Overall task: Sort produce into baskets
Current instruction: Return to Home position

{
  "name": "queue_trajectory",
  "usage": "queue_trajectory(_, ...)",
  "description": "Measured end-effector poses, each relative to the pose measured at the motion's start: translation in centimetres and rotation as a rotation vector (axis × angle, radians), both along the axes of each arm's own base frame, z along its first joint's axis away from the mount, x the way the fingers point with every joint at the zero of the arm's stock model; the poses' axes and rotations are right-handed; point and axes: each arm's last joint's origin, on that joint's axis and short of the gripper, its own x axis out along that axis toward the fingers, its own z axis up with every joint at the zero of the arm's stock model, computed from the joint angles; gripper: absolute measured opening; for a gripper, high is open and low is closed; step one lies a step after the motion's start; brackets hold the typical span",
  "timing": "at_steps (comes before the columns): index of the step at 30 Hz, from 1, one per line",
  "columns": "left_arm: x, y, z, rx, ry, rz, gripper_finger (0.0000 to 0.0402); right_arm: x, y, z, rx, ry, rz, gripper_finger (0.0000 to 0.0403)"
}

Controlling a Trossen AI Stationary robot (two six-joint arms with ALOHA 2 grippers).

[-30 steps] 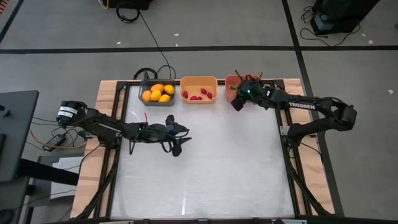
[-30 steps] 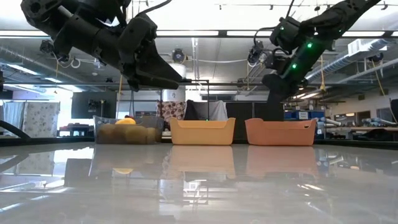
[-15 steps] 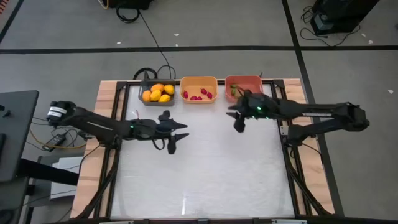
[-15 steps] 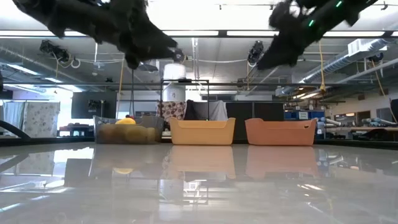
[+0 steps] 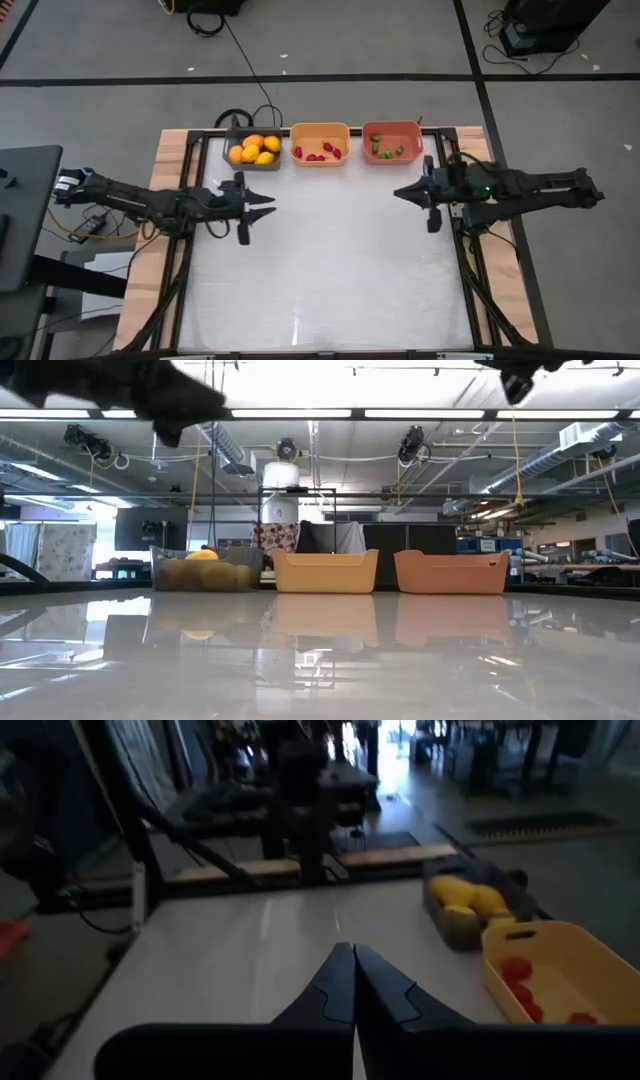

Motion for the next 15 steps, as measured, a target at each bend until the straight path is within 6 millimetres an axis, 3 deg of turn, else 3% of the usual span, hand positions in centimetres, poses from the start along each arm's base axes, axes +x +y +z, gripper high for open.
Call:
queue_trajectory(9, -3.4, 0.5, -5.4, -0.071, -0.090, 0.016, 0.0119, -2.3, 1.2, -3.6, -0.006, -0.133, 0.091, 0.0004)
queue_trajectory(15, -3.9, 0.7, -6.1, -0.080, -0.110, 0.022, 0.0119, -3.1, 1.1, -7.1, 0.000, -0.151, 0.041, 0.0003)
